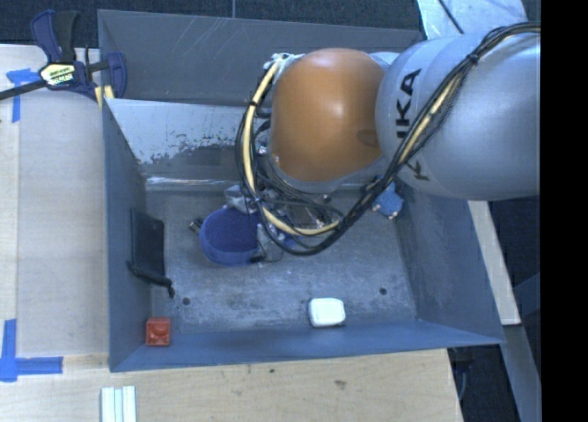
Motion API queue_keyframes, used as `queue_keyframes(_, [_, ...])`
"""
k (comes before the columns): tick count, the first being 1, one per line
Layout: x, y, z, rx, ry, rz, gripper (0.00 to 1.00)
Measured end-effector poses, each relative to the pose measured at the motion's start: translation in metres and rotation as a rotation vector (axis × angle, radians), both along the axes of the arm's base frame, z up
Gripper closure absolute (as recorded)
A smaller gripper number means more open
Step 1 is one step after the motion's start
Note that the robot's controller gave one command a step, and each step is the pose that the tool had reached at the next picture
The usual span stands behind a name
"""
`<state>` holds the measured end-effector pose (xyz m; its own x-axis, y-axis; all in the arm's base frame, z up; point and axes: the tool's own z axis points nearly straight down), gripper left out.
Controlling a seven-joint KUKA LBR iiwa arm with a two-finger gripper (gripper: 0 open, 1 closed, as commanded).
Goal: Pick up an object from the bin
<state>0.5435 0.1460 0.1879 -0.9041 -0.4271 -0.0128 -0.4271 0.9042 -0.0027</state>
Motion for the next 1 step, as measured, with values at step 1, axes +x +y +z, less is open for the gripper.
queue_keyframes(1, [-0.0009, -0.0089, 0.134, 0.0, 0.0, -0.057, 1.0])
